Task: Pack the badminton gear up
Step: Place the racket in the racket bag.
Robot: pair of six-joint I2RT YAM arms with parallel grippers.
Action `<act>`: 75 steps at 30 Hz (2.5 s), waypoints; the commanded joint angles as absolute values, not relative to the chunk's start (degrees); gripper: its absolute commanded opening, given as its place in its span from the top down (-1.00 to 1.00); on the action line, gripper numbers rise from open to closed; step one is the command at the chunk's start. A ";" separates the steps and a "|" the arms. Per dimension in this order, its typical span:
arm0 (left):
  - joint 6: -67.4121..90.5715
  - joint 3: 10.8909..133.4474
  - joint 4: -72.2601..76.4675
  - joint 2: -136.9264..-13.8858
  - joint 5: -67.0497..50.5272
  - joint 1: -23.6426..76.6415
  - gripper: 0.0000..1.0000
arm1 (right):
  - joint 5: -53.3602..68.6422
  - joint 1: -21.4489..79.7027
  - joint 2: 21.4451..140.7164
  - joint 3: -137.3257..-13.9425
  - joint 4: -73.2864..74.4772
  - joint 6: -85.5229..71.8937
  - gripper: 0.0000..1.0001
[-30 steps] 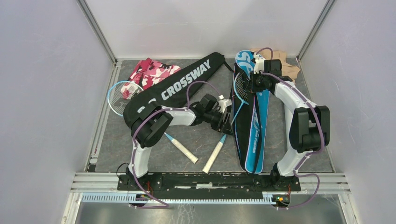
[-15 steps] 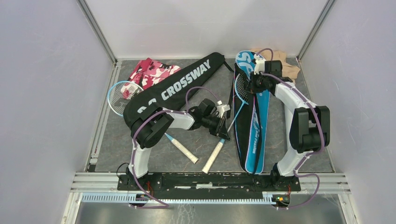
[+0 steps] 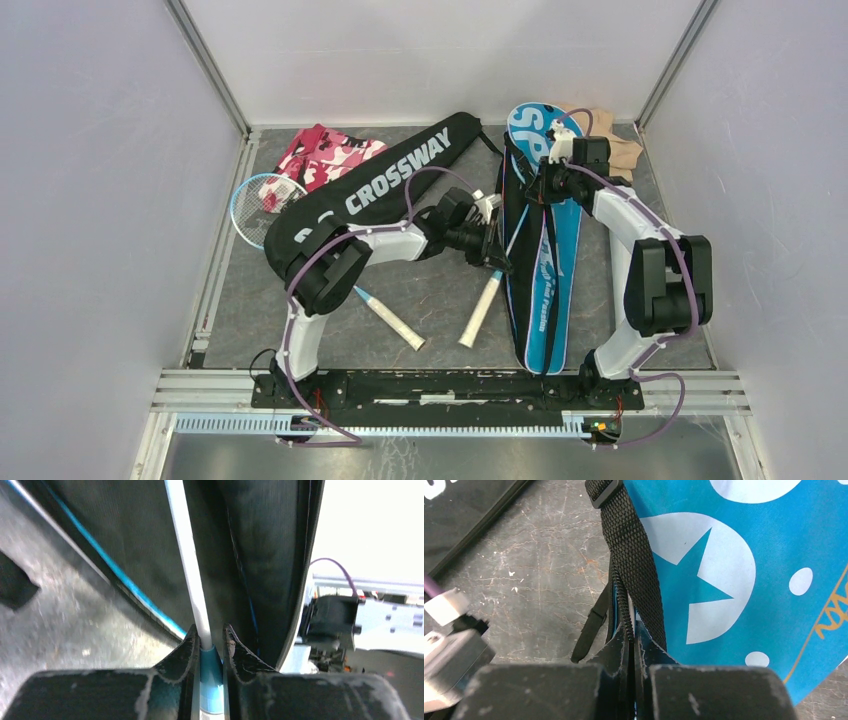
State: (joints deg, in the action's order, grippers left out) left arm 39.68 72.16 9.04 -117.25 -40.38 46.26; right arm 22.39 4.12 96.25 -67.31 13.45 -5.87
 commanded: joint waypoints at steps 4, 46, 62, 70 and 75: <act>43.84 86.87 13.40 -124.10 -37.08 46.49 0.96 | 27.22 4.32 93.61 -65.18 10.95 -9.82 1.00; 42.71 78.05 23.57 -123.97 -44.91 50.94 -0.20 | 34.63 0.87 97.56 -72.05 11.13 -13.33 1.00; 45.19 79.17 23.44 -128.69 -37.99 55.04 -0.19 | 35.89 0.74 96.64 -71.18 9.93 -14.23 1.00; 49.05 80.08 25.20 -130.25 -36.17 55.63 -0.16 | 36.19 0.69 95.24 -68.77 6.26 -18.64 1.00; 50.77 80.96 25.89 -130.87 -36.04 55.62 -0.15 | 35.12 0.52 94.01 -66.37 1.79 -24.03 1.00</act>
State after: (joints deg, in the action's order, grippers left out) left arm 47.79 78.98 22.94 -130.15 -37.30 55.16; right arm 34.09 0.95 97.56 -67.57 9.82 -17.98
